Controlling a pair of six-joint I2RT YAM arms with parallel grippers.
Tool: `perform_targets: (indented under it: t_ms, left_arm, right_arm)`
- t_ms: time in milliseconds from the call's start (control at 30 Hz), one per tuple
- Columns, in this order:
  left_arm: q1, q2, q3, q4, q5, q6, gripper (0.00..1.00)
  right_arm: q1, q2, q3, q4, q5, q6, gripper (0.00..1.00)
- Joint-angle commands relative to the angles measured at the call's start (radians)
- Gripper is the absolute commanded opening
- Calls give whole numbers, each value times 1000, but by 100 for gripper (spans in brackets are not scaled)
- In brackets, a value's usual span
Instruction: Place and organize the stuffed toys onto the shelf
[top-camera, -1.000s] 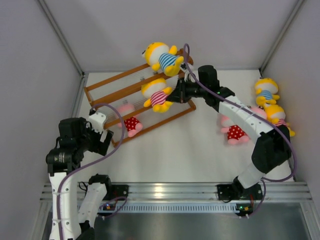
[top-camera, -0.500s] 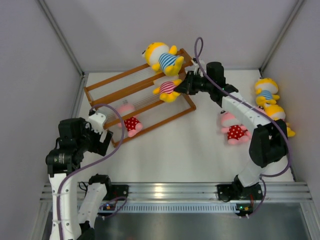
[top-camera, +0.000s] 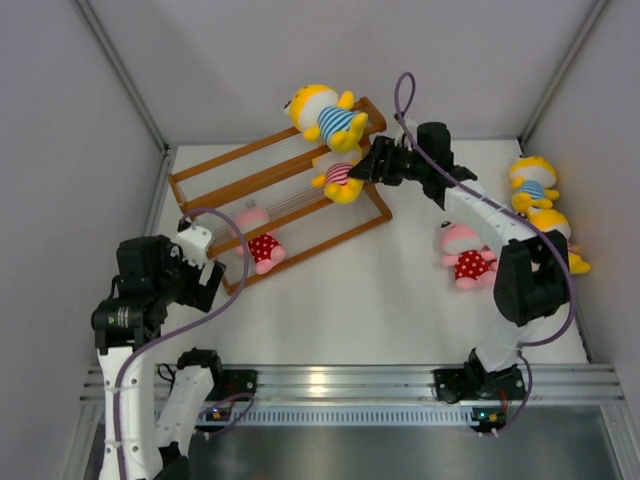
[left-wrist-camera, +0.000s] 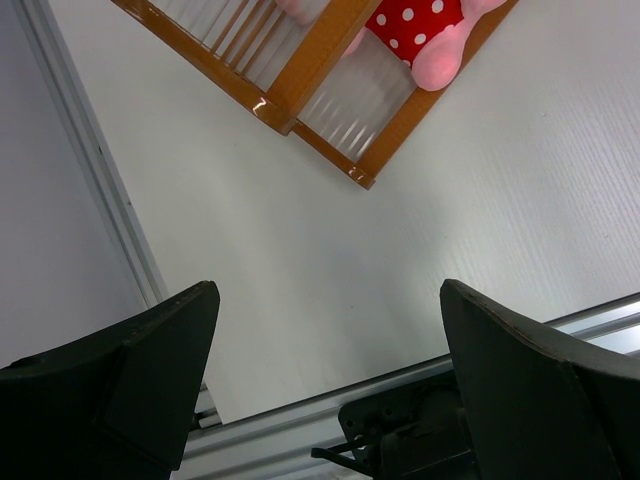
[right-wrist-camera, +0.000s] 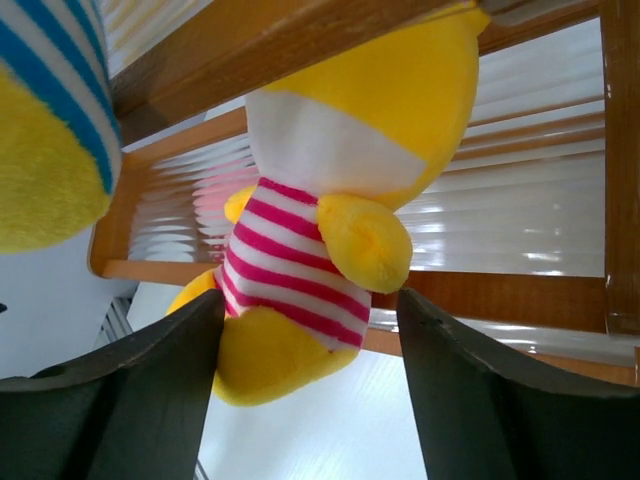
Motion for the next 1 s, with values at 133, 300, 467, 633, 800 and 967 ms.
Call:
perform_targets:
  t_ms: [133, 300, 467, 633, 800, 967]
  left_arm:
    - [5, -15, 8, 0, -6, 16, 98]
    - [6, -20, 8, 0, -11, 18, 98]
    - [5, -20, 5, 0, -10, 18, 98]
    - [5, -20, 5, -2, -6, 13, 98]
    - [6, -24, 3, -6, -23, 19, 98]
    - [6, -21, -1, -5, -23, 24, 98]
  right_arm:
    - [-4, -155, -33, 9, 60, -51, 79]
    - [10, -252, -74, -20, 111, -71, 80]
    - [78, -344, -228, -24, 350, -11, 79]
    - [128, -387, -378, 170, 496, 142, 76]
    - [157, -311, -343, 226, 493, 161, 75]
    - [157, -231, -306, 289, 475, 199, 68]
